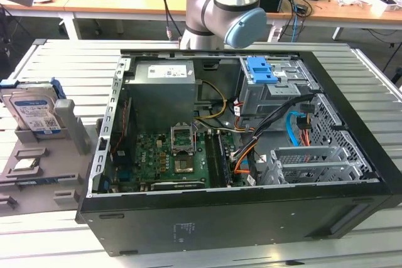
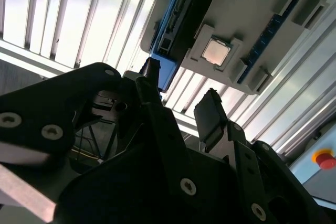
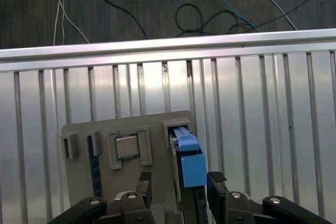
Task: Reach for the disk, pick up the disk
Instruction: 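Pick up the disk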
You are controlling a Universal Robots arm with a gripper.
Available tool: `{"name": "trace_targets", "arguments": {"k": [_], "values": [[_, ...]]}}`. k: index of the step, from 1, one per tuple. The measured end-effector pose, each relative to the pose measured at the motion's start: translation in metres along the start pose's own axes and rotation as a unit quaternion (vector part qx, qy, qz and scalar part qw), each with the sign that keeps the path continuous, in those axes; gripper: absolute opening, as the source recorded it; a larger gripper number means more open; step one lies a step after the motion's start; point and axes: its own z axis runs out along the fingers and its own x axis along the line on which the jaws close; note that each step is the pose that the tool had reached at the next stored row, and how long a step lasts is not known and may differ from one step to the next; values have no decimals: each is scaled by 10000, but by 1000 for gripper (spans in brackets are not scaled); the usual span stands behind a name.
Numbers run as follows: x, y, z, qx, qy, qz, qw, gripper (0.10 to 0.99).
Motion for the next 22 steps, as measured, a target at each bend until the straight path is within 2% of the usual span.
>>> {"name": "trace_targets", "arguments": {"k": [8, 22], "values": [[-1, -3, 72, 0, 1, -10, 10000, 545], [0, -6, 152, 0, 1, -11, 10000, 545]]}}
